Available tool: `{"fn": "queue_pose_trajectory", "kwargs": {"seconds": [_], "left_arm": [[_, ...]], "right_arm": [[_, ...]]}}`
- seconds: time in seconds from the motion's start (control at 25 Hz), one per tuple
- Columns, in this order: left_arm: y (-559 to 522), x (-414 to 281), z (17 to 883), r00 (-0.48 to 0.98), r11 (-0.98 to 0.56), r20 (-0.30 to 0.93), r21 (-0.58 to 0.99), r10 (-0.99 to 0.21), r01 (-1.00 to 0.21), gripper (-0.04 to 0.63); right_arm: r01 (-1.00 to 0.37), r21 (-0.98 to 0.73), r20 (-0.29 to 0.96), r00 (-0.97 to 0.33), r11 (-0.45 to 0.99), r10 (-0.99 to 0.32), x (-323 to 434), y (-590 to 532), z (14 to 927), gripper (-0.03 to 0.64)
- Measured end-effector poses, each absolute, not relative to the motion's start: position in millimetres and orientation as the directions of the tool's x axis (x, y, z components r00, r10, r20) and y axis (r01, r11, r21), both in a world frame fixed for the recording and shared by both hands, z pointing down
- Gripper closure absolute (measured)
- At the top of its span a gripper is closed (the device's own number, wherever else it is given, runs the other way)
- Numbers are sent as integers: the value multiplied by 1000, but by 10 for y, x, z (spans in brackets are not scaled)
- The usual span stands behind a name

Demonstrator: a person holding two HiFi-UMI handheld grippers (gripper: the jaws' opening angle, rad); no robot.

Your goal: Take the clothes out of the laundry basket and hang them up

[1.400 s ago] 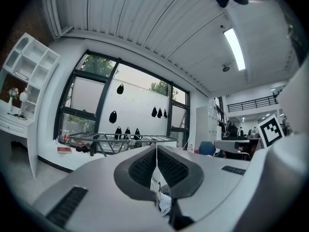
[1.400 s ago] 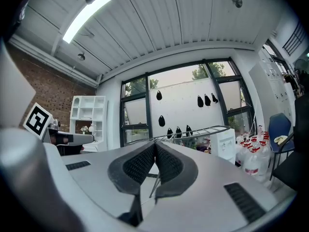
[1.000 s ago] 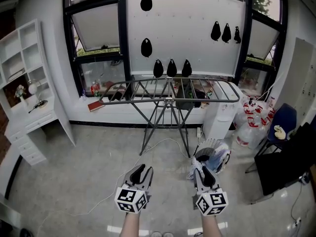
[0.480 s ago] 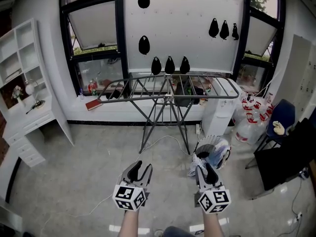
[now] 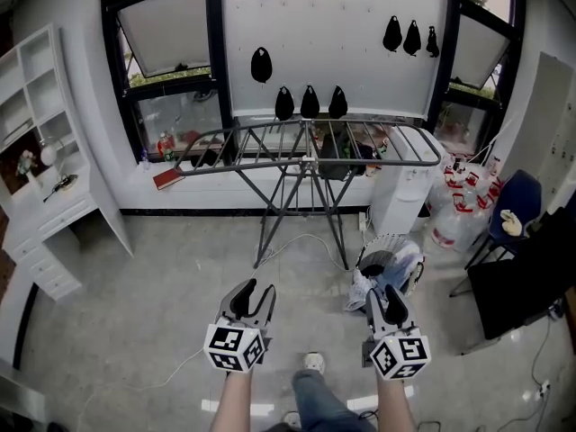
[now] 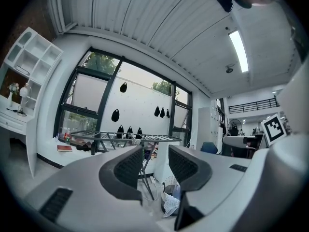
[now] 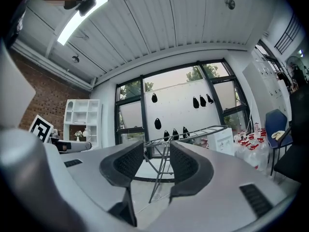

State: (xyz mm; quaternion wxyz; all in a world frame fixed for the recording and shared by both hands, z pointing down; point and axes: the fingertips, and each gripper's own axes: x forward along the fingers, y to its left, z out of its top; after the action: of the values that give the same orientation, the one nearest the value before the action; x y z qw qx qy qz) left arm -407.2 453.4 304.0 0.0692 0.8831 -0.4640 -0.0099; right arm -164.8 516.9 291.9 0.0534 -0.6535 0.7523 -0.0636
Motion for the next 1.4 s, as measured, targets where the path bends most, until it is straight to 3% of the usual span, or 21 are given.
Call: {"fn": "queue_pose_trajectory", "kwargs": {"seconds": [0.44, 1.08, 1.4], "left_arm": [[3434, -3675, 3213, 573, -565, 31, 131, -819, -815, 428], [63, -2768, 3109, 502, -494, 39, 123, -864, -861, 428], [-894, -2539, 3034, 503, -495, 45, 128, -863, -860, 428]], "right_arm": [[-981, -151, -6, -127, 126, -992, -1222, 4121, 3097, 463], [-950, -118, -7, -290, 289, -957, -479, 351, 3013, 463], [-943, -111, -9, -314, 313, -950, -367, -710, 2893, 463]]}}
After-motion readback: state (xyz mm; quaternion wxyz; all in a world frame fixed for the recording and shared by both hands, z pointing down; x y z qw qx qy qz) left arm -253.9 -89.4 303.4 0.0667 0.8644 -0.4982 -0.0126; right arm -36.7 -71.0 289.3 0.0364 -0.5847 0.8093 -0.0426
